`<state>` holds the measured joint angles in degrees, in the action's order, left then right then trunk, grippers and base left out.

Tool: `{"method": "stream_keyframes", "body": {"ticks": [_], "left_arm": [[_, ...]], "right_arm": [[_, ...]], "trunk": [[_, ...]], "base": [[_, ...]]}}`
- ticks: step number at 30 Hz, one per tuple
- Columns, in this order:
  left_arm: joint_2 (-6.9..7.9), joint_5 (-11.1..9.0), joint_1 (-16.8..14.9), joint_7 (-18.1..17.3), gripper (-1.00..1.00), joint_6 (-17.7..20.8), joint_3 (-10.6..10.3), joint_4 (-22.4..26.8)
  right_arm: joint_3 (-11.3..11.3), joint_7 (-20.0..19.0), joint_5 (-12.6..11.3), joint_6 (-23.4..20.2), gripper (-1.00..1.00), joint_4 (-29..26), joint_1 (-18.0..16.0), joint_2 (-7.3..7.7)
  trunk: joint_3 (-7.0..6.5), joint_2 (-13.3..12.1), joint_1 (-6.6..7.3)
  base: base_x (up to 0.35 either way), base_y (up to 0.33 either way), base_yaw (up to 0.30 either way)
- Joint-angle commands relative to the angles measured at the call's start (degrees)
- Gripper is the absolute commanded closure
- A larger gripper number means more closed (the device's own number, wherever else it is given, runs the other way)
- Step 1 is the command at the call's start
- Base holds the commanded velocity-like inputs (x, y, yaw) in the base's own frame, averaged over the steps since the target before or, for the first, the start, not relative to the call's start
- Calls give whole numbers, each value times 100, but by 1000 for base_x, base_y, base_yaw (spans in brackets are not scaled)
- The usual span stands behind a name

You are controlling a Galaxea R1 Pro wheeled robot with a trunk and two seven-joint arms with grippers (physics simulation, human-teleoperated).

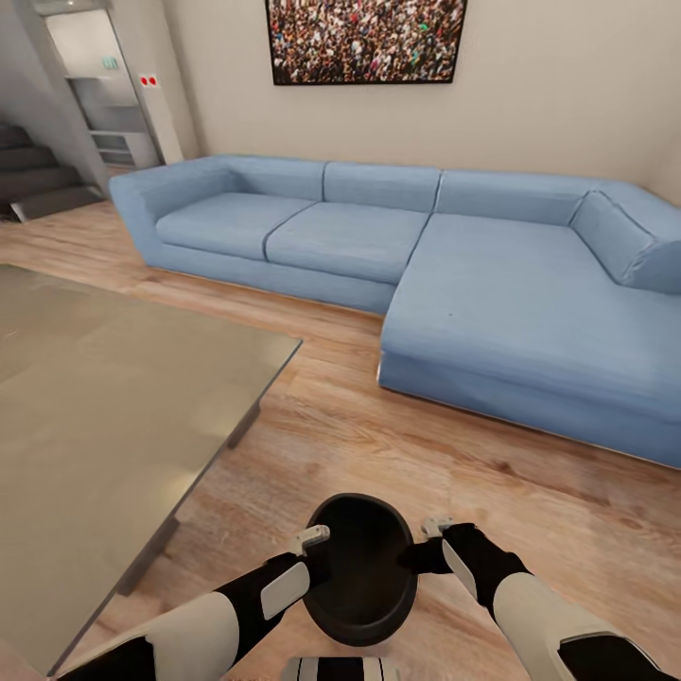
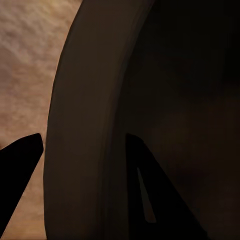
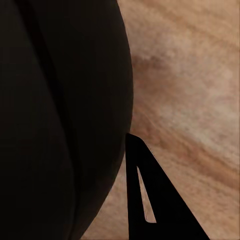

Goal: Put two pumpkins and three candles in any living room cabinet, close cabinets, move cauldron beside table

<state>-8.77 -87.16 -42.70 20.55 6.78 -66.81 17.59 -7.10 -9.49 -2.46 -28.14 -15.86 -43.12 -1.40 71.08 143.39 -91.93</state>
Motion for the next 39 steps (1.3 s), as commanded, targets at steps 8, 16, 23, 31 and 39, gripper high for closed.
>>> {"method": "stream_keyframes", "body": {"ticks": [8,16,23,31,39], "left_arm": [[1,32,-1,10,100,7,1,-19],[3,32,-1,10,100,7,1,-19],[7,32,-1,10,100,7,1,-19],[7,32,-1,10,100,6,1,-19],[14,31,-1,10,100,4,1,-19]], "right_arm": [[-55,-9,-79,-8,100,4,6,-18],[-55,-9,-79,-8,100,4,6,-18],[-48,-9,-72,-8,100,4,6,-18],[-46,-9,-62,7,100,4,6,-20],[-46,-9,-62,10,100,4,6,-19]], "trunk": [[1,-1,-1],[1,-1,-1],[1,-1,-1],[1,-1,-1],[1,-1,-1]], "base": [[0,0,288],[0,0,288],[0,0,288],[0,0,76],[0,0,1]]}}
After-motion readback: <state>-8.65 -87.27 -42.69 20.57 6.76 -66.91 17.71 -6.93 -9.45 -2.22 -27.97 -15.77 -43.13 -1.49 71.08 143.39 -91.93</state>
